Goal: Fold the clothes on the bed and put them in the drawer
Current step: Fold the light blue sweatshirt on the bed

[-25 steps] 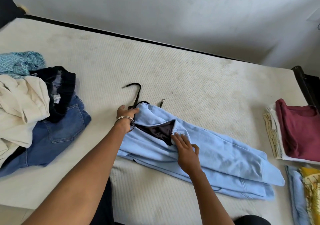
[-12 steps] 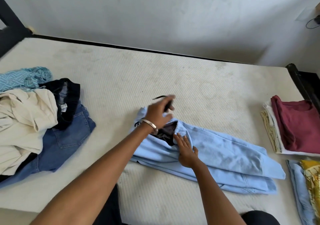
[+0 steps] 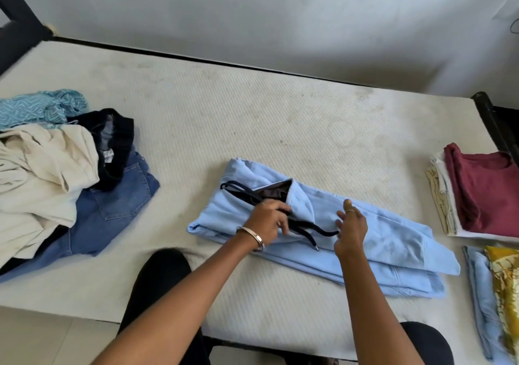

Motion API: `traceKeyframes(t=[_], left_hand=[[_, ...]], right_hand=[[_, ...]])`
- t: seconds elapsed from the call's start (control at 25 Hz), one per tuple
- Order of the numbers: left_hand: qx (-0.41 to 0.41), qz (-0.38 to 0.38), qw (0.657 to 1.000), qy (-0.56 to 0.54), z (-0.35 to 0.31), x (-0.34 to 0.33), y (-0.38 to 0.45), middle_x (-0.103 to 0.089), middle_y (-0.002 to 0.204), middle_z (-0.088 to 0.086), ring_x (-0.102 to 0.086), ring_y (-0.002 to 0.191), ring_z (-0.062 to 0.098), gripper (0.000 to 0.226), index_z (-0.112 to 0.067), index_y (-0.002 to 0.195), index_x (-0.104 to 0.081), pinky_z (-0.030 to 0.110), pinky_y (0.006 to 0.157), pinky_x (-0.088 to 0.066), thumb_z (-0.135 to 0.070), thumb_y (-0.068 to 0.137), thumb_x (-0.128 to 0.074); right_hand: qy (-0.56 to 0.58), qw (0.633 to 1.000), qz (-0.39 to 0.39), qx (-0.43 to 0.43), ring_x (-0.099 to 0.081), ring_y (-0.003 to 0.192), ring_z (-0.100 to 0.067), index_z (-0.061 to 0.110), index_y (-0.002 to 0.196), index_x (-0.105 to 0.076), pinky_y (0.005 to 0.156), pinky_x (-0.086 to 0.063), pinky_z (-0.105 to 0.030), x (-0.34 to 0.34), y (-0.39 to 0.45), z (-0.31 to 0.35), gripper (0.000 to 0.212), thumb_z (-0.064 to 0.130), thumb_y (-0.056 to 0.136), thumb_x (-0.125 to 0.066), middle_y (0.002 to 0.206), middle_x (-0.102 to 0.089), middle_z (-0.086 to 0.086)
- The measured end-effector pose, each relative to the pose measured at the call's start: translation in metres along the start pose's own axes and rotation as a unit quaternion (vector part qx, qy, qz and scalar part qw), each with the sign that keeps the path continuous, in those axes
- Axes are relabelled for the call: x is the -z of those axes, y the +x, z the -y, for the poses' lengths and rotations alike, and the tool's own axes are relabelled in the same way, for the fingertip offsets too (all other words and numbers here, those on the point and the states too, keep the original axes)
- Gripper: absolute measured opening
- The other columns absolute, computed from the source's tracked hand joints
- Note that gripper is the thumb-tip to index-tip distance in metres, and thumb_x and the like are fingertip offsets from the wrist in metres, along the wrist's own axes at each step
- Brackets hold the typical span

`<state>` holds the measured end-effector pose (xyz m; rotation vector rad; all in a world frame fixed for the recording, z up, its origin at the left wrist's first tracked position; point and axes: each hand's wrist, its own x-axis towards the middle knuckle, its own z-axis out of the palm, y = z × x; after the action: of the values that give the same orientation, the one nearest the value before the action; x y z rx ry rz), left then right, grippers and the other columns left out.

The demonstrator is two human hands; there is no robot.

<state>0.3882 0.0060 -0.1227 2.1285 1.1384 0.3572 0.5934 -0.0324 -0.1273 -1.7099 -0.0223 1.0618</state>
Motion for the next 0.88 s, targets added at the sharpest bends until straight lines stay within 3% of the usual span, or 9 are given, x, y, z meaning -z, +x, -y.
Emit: traceKeyframes(t=[0.04, 0.12, 0.24, 0.32, 0.4, 0.48, 0.56, 0.72, 0.88], left_hand=[[0.045, -0.073, 0.996, -0.010, 0.017, 0.011, -0.006, -0.069, 0.109, 0.006, -0.061, 0.100, 0.028, 0.034, -0.019, 0.067, -0.076, 0.038, 0.090, -0.051, -0.003, 0.061, -0.047], [0.143, -0.128, 0.981, 0.033, 0.057, 0.033, -0.023, -0.066, 0.113, 0.000, -0.059, 0.104, 0.025, 0.040, -0.027, 0.087, -0.075, 0.037, 0.092, -0.049, -0.010, 0.060, -0.050], [0.266, -0.074, 0.958, -0.071, 0.106, 0.058, -0.045, -0.051, 0.129, 0.003, -0.051, 0.113, 0.020, 0.048, -0.026, 0.120, -0.064, 0.031, 0.100, -0.041, -0.007, 0.077, -0.058], [0.282, -0.068, 0.938, -0.189, 0.119, 0.066, -0.053, -0.053, 0.129, 0.008, -0.054, 0.098, 0.014, 0.046, -0.023, 0.119, -0.062, 0.024, 0.089, -0.045, 0.006, 0.084, -0.056], [0.254, -0.105, 0.944, -0.184, 0.125, 0.066, -0.055, -0.056, 0.126, 0.012, -0.057, 0.094, 0.016, 0.041, -0.025, 0.119, -0.060, 0.031, 0.090, -0.050, -0.006, 0.083, -0.065], [0.216, -0.144, 0.960, -0.100, 0.137, 0.052, -0.049, -0.054, 0.127, 0.013, -0.055, 0.111, 0.024, 0.057, -0.021, 0.128, -0.058, 0.041, 0.100, -0.042, -0.044, 0.077, -0.065], [0.196, -0.135, 0.971, -0.022, 0.140, 0.031, -0.039, -0.042, 0.145, 0.012, -0.042, 0.131, 0.029, 0.081, -0.020, 0.142, -0.044, 0.043, 0.106, -0.032, -0.063, 0.074, -0.047], [0.236, -0.032, 0.966, 0.097, 0.134, 0.001, -0.021, 0.020, 0.159, -0.004, 0.008, 0.149, 0.026, 0.092, -0.020, 0.152, 0.013, 0.051, 0.115, -0.020, -0.059, 0.089, -0.043], [0.235, -0.036, 0.960, 0.149, 0.143, -0.009, -0.018, 0.031, 0.155, -0.005, 0.023, 0.145, 0.025, 0.090, -0.027, 0.143, 0.034, 0.062, 0.114, 0.000, -0.060, 0.092, -0.033]], right_hand=[[-0.108, 0.989, -0.084, 0.063, -0.058, 0.109, -0.024, 0.020, 0.130, -0.053, 0.101, -0.042, -0.044, -0.010, -0.003, -0.002, 0.045, 0.040, 0.091, -0.065, 0.125, -0.063, -0.010], [-0.306, 0.913, -0.162, 0.216, -0.050, 0.119, -0.031, 0.020, 0.126, -0.058, 0.098, -0.037, -0.047, -0.037, -0.013, -0.004, 0.033, 0.026, 0.094, -0.059, 0.127, -0.060, -0.010], [-0.357, 0.862, 0.025, 0.359, -0.057, 0.111, -0.030, 0.011, 0.117, -0.065, 0.091, -0.040, -0.036, -0.088, -0.027, -0.004, 0.025, 0.014, 0.094, -0.056, 0.114, -0.066, -0.011], [-0.381, 0.836, 0.177, 0.352, -0.061, 0.109, -0.027, 0.004, 0.122, -0.062, 0.088, -0.042, -0.027, -0.129, -0.033, -0.010, 0.028, 0.013, 0.096, -0.055, 0.114, -0.067, -0.011], [-0.437, 0.797, 0.248, 0.333, -0.060, 0.112, -0.028, 0.003, 0.130, -0.057, 0.091, -0.042, -0.030, -0.167, -0.031, -0.016, 0.033, 0.017, 0.100, -0.052, 0.120, -0.066, -0.013], [-0.472, 0.782, 0.263, 0.311, -0.059, 0.111, -0.033, 0.002, 0.131, -0.055, 0.089, -0.041, -0.033, -0.204, -0.024, -0.018, 0.035, 0.021, 0.102, -0.048, 0.119, -0.066, -0.016], [-0.512, 0.777, 0.249, 0.270, -0.058, 0.106, -0.034, 0.005, 0.116, -0.060, 0.086, -0.040, -0.034, -0.231, -0.007, -0.020, 0.032, 0.030, 0.103, -0.045, 0.105, -0.067, -0.014], [-0.572, 0.787, 0.191, 0.133, -0.050, 0.090, -0.025, 0.005, 0.101, -0.057, 0.091, -0.039, -0.045, -0.271, 0.027, -0.026, 0.046, 0.050, 0.096, -0.052, 0.093, -0.057, -0.012], [-0.465, 0.849, 0.241, 0.066, -0.050, 0.066, -0.022, -0.004, 0.091, -0.058, 0.052, -0.037, -0.026, -0.311, 0.040, -0.014, 0.021, 0.015, 0.090, -0.067, 0.078, -0.059, -0.014]])
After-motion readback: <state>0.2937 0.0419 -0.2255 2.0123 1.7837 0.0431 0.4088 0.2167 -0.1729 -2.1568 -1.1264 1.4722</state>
